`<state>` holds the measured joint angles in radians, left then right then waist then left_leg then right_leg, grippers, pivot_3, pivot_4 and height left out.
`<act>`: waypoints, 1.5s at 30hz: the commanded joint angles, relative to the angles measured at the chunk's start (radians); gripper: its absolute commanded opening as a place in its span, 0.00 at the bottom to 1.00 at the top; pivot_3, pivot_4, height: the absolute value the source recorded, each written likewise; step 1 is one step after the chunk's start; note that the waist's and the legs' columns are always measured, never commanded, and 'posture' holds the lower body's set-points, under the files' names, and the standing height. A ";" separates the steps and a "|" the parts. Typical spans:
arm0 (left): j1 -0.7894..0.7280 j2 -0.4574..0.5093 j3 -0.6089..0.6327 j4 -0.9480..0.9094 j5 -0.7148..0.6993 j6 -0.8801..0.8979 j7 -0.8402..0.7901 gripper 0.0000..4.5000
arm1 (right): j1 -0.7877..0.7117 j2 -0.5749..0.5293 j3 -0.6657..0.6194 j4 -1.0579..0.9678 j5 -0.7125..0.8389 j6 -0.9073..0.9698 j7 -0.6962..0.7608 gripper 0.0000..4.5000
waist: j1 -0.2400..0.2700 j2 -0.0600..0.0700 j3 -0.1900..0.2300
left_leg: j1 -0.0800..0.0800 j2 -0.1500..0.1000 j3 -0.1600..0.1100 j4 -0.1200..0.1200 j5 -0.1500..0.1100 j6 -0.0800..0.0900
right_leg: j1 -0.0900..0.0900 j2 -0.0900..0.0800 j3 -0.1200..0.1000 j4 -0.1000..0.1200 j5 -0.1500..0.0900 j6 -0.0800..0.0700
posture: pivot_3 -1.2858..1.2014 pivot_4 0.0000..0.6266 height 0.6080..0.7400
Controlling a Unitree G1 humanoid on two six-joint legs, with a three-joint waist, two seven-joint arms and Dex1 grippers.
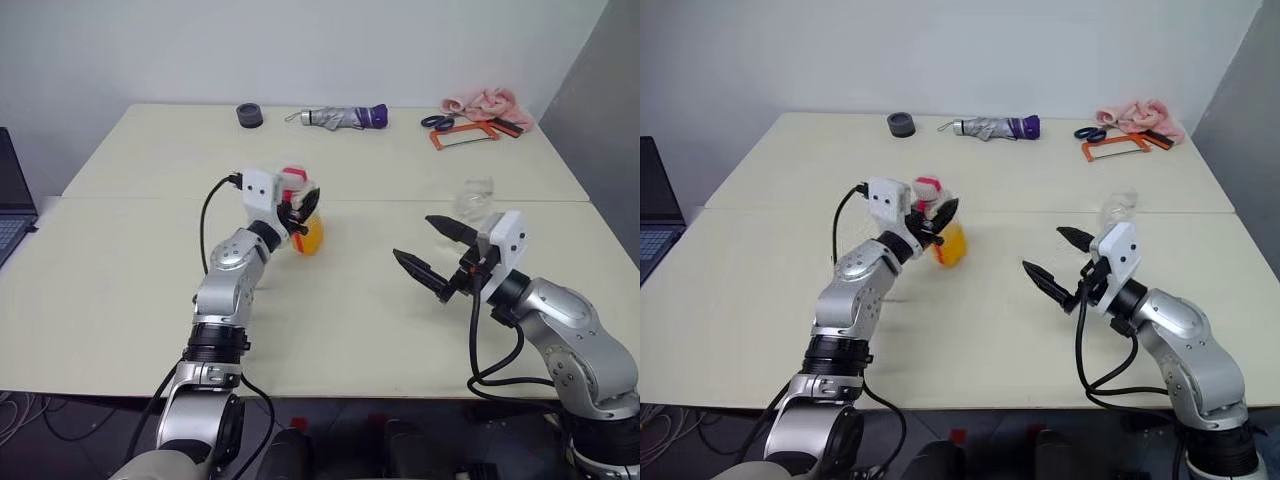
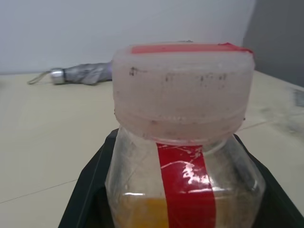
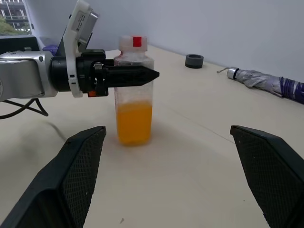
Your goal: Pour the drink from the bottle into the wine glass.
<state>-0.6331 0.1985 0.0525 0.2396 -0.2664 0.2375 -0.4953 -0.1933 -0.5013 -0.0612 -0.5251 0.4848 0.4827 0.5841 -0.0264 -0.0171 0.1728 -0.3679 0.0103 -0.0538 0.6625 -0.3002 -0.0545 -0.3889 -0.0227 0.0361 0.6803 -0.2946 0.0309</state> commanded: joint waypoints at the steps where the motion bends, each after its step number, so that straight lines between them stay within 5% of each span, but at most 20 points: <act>1: -0.029 0.003 -0.037 -0.007 -0.027 -0.063 -0.126 0.44 | 0.005 -0.009 -0.024 -0.061 0.006 -0.016 -0.009 1.00 | 0.000 0.000 0.000 | 0.000 0.000 0.000 0.000 0.000 0.000 | 0.000 0.000 0.000 0.000 0.000 0.000 | 0.52 0.24 1.00; 14: -0.185 -0.008 -0.166 0.218 -0.075 -0.148 -0.692 0.43 | -0.060 -0.073 -0.098 -0.207 0.202 0.214 -0.089 1.00 | -0.001 0.000 0.000 | 0.000 -0.001 0.001 0.000 -0.002 0.004 | 0.000 0.001 -0.003 0.000 0.000 0.000 | 0.52 0.24 1.00; 22: -0.221 -0.064 -0.213 0.265 -0.044 -0.217 -0.803 0.43 | -0.147 -0.049 -0.043 -0.224 0.248 0.334 -0.200 1.00 | -0.002 0.000 0.000 | 0.000 0.000 0.000 0.000 -0.003 0.005 | 0.000 0.001 -0.002 0.000 0.000 0.000 | 0.52 0.24 1.00; 32: -0.226 -0.097 -0.205 0.314 -0.018 -0.301 -0.789 0.43 | -0.147 0.005 0.000 -0.152 0.171 0.270 -0.221 1.00 | -0.002 0.000 0.000 | -0.001 0.000 0.000 0.000 -0.003 0.006 | 0.000 0.001 -0.001 0.000 0.000 0.000 | 0.52 0.24 1.00; 42: -0.224 -0.097 -0.189 0.306 -0.033 -0.294 -0.775 0.43 | -0.176 0.009 0.029 -0.144 0.176 0.271 -0.176 0.45 | -0.003 0.000 0.000 | -0.001 0.000 0.000 0.000 -0.003 0.006 | 0.000 0.001 -0.001 0.000 0.000 0.000 | 0.52 0.24 1.00; 45: -0.228 -0.088 -0.192 0.272 -0.057 -0.246 -0.814 0.43 | -0.209 -0.033 0.056 -0.102 0.188 0.232 -0.041 0.42 | -0.003 0.000 0.000 | -0.001 0.000 0.000 0.000 -0.003 0.006 | 0.000 0.001 -0.002 0.000 0.000 0.000 | 0.52 0.24 1.00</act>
<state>-0.8352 0.1141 -0.1500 0.5761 -0.2838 -0.0278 -1.2879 -0.3737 -0.5126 -0.0326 -0.6089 0.6477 0.7538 0.4401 -0.0293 -0.0172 0.1729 -0.3684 0.0096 -0.0535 0.6628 -0.3037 -0.0480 -0.3894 -0.0212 0.0344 0.6802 -0.2946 0.0308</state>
